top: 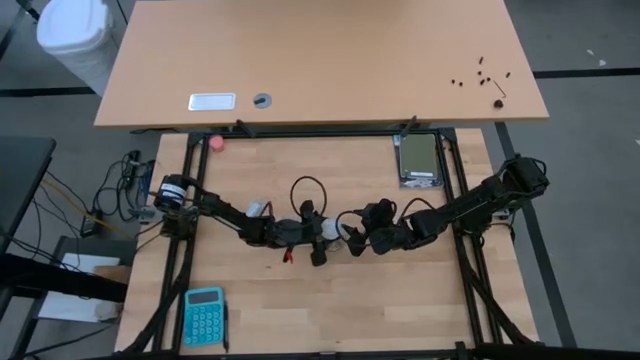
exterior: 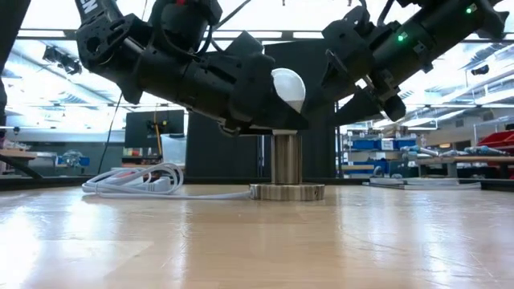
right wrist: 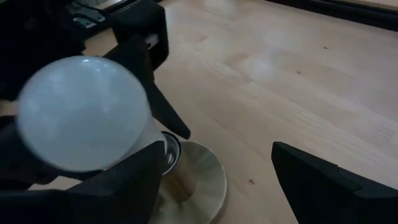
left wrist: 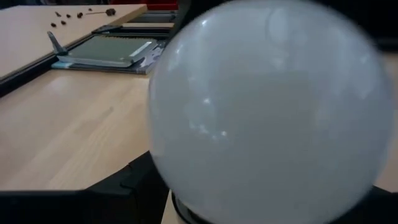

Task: Screw lightbulb
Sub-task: Insert the lightbulb into the lamp holder

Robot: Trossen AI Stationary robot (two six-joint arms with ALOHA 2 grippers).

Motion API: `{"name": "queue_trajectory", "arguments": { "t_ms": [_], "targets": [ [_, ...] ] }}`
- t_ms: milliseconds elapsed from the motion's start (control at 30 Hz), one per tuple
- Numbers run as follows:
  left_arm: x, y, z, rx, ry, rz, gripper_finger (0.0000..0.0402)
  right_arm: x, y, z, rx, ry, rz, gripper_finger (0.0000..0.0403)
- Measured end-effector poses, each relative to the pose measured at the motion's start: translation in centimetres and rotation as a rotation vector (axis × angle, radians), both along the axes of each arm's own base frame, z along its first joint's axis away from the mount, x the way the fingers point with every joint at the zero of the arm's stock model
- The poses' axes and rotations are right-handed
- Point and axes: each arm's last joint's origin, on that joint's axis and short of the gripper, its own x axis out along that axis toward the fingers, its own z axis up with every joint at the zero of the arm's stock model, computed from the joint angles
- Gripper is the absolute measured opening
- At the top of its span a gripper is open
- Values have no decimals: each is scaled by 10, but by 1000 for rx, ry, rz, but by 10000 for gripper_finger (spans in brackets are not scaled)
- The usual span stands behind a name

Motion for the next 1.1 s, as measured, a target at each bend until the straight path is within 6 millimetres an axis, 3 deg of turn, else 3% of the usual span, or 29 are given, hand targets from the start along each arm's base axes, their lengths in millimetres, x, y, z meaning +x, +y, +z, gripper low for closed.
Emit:
{"name": "queue_trajectory", "arguments": {
  "t_ms": [433,1100],
  "targets": [
    [-3,0,14,21,-2,2,264,-2,3,2,-8,4,18,309],
    [-4,10,8,-17,68,-42,264,-2,3,2,-16,11,23,309]
  ]
}}
